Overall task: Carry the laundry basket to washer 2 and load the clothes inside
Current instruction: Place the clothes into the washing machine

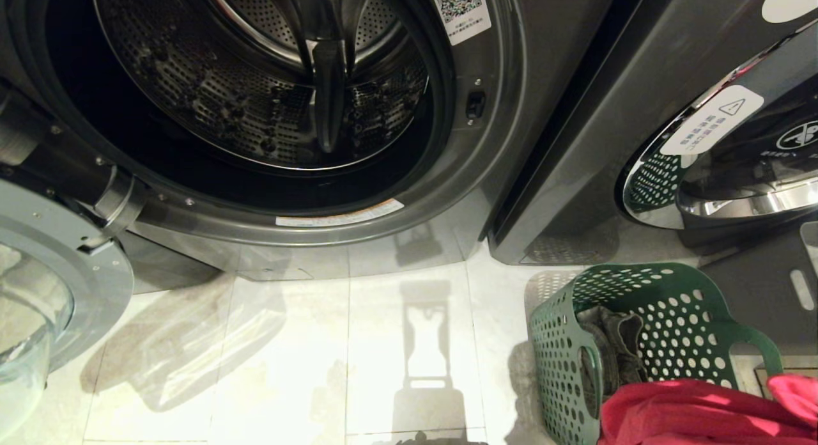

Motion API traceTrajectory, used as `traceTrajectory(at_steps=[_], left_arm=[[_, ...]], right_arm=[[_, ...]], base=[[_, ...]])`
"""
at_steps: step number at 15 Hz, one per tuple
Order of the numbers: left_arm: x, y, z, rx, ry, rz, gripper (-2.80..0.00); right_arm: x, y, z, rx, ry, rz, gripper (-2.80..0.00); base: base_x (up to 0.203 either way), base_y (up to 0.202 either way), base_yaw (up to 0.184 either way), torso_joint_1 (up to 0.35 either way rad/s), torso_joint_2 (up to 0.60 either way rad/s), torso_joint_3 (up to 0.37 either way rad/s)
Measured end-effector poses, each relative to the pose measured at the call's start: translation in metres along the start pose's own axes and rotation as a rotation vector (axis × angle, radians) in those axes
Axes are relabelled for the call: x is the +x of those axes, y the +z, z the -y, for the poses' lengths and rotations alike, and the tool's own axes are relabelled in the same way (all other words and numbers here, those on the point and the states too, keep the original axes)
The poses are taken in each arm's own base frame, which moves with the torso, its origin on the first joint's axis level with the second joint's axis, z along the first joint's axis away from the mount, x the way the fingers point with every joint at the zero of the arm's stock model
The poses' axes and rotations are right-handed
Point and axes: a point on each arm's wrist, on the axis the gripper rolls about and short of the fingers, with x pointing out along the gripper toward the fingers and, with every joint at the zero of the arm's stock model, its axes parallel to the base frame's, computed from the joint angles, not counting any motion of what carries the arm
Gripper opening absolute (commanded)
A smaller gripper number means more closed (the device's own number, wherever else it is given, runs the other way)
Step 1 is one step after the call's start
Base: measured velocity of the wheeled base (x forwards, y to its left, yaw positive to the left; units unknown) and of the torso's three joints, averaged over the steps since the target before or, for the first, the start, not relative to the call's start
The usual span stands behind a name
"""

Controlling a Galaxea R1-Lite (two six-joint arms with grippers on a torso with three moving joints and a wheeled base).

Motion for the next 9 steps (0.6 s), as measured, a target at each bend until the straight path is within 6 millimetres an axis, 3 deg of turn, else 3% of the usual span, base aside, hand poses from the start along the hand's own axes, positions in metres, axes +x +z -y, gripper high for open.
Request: traceTrajectory(at_steps=[5,9], left_arm=[[0.0,0.0,0.0,0.0,0.0,0.0,-2.8],[0.0,0.0,0.0,0.0,0.0,0.0,-2.8]], right_arm=[[-0.017,0.0,-0.02,-0.248,0.115,-0.003,-2.8],[-0.024,0.005,-0.028,-0.315,0.131,0.002,-2.8]], base=[[0.0,0.0,0.0,0.0,0.0,0.0],[0.0,0.0,0.0,0.0,0.0,0.0]])
